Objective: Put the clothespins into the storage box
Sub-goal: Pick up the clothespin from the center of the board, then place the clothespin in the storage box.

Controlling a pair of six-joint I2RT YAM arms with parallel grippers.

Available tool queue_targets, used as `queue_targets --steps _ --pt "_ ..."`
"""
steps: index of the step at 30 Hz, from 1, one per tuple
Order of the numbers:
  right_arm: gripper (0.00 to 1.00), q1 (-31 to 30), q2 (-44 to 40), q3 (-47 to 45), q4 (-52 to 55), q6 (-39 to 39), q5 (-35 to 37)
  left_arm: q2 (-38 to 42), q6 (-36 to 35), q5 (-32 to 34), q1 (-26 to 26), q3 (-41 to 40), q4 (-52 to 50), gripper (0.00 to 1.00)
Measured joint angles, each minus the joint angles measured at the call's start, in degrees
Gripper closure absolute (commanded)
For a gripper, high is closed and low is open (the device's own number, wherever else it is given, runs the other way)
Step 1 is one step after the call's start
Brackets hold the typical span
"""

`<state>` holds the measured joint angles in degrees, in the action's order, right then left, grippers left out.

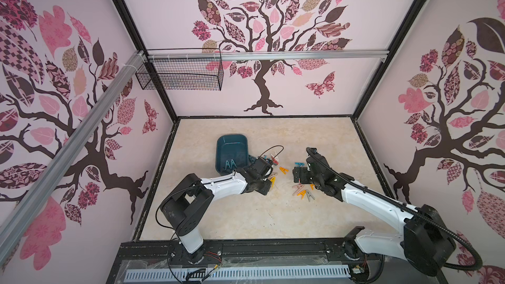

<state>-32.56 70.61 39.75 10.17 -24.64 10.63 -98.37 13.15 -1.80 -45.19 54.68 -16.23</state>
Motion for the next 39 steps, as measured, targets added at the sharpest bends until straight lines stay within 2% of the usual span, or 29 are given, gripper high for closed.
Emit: queue_targets --steps 6,13,16,21,24,26,31,35,39 --pt "0.02 0.0 0.0 0.0 0.0 0.0 -0.6 -3.6 -0.6 0.0 0.0 2.1 0.6 0.78" --pt "0.02 0.0 0.0 0.0 -0.1 0.0 -1.4 -6.4 -1.2 -0.5 -0.1 5.2 0.9 0.98" --pt "0.03 0.0 0.0 -0.1 -0.1 -0.3 -1.5 -6.1 -1.5 -1.2 -0.1 5.2 0.7 1.0" --pt "0.03 0.0 0.0 -0.1 -0.2 -1.2 -1.9 -1.7 -1.9 -2.3 -0.1 5.2 -2.7 1.0" --pt "0.04 0.0 0.0 -0.1 -0.5 -1.6 -2.4 5.4 -1.6 -2.8 1.0 5.2 -4.8 1.0" --pt "0.06 0.0 0.1 -0.1 -0.9 -2.2 -2.9 9.9 -0.8 -3.1 3.5 5.2 -5.4 1.0" --pt "0.09 0.0 0.9 -0.1 -2.1 -3.3 -4.6 16.4 2.1 -1.3 16.7 5.2 -6.9 1.0" --pt "0.1 0.0 2.8 -0.1 -2.3 -4.3 -6.3 14.7 3.7 1.0 24.7 5.2 -7.7 1.0" --pt "0.1 0.0 4.2 -0.1 -2.0 -5.0 -7.7 7.1 3.7 4.3 27.2 8.2 -10.1 1.0"
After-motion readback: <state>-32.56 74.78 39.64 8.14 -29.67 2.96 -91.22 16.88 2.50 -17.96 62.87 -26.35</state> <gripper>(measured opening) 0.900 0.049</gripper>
